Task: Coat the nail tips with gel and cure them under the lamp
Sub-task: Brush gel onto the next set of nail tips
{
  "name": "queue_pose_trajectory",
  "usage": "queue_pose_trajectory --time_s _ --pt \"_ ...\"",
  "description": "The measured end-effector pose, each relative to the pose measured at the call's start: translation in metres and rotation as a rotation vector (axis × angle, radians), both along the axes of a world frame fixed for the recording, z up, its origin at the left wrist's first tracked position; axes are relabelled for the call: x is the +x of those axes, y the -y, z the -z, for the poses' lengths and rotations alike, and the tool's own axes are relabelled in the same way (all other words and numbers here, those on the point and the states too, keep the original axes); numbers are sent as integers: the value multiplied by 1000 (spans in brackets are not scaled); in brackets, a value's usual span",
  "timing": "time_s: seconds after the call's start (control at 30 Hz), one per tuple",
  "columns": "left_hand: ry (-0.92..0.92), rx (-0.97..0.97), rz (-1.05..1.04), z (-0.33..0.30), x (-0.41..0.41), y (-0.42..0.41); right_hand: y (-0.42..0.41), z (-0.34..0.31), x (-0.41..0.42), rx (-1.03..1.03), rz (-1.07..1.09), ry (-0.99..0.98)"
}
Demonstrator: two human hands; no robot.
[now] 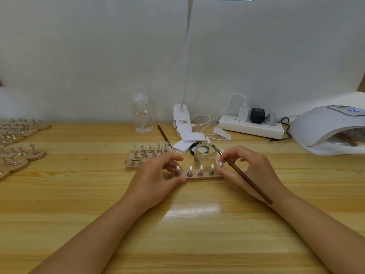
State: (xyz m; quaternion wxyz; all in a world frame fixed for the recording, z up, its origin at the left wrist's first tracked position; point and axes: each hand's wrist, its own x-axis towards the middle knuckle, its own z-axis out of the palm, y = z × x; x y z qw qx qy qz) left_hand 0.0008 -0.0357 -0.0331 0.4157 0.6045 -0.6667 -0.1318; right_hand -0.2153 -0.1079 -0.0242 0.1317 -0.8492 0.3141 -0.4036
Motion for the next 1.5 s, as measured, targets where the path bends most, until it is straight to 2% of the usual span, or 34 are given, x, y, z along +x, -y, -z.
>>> queue_pose_trajectory --time_s 0.33,0.5,0.6,1.07,1.27,1.5 --pt "-22 -21 -24 0 0 1 0 2 1 -48 19 25" --pt "-37 -37 -18 0 -1 0 -6 -1 6 -195 10 257" --pt "-33 -50 -6 0 -1 0 -15 -1 14 -145 -84 347" --pt "-43 -55 25 0 -1 1 -25 1 31 -324 -89 121" --pt "-48 -55 34 -2 -2 -1 -24 3 28 -231 -173 242" --pt "-57 -38 35 -2 -2 -1 -21 3 25 -147 -38 315"
